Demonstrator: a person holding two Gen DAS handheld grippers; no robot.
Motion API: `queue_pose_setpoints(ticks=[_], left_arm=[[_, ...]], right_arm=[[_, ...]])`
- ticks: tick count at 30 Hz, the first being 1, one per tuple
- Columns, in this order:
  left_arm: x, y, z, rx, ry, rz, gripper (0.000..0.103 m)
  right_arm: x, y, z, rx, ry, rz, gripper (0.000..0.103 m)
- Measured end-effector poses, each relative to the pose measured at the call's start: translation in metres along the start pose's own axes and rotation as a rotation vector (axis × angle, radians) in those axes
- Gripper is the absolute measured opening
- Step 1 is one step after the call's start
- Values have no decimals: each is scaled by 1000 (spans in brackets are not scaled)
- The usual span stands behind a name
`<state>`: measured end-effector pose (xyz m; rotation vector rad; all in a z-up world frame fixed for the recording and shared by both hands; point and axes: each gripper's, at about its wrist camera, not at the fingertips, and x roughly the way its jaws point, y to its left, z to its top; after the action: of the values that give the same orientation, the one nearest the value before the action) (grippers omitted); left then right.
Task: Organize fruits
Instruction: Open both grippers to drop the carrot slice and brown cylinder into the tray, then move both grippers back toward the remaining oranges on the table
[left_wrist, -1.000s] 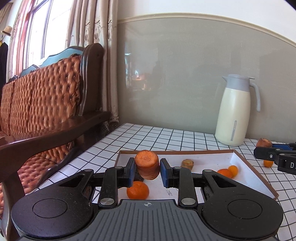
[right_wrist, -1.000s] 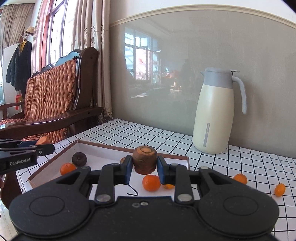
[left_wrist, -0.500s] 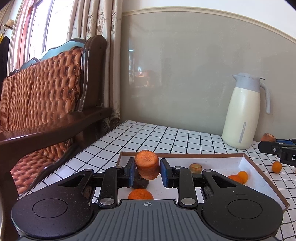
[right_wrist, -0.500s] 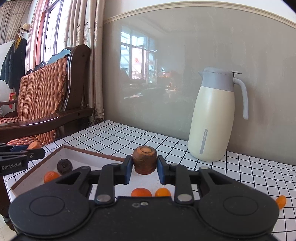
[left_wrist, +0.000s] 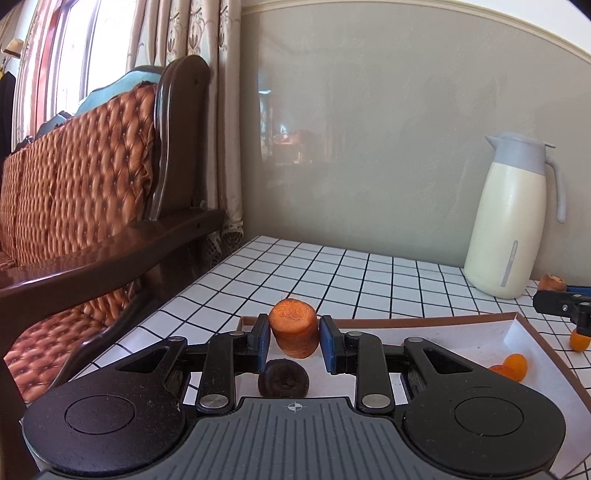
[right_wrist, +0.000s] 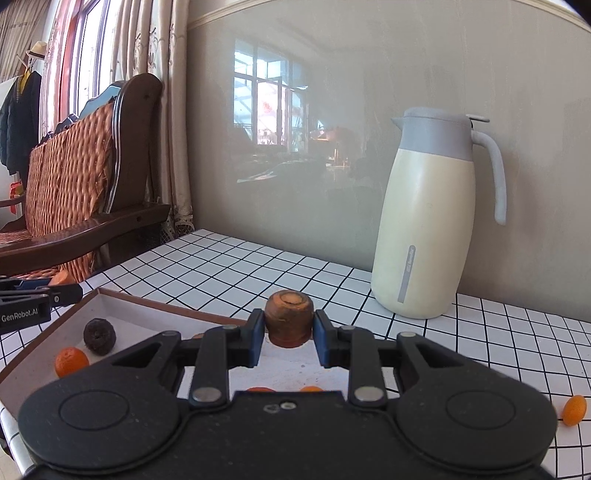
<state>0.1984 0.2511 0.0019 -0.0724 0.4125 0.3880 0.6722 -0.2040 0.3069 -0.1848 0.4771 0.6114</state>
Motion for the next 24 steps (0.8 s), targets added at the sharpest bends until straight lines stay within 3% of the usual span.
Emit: queue_pose_setpoints(ticks=[12, 14, 15, 16, 17, 18, 24], left_arm=[[18, -3, 3, 11, 21, -1, 29], [17, -2, 2, 18, 12, 3, 31], [15, -2, 1, 24, -4, 22, 40], [13, -2, 0, 24, -19, 46, 89], [9, -1, -2, 24, -53, 72, 102], [6, -1, -2, 30, -83, 72, 103], [5, -2, -2, 48, -68, 49, 103]], right_arm=[[26, -10, 0, 37, 72, 55, 20], [33, -9, 0, 0, 120, 70, 33], [32, -8, -1, -3, 111, 49, 64], [28, -8, -2, 2, 68, 15, 85], [24, -8, -4, -2, 14, -4, 96], [24, -7, -4, -12, 18, 2, 97], [25, -11, -5, 10, 38, 13, 97]])
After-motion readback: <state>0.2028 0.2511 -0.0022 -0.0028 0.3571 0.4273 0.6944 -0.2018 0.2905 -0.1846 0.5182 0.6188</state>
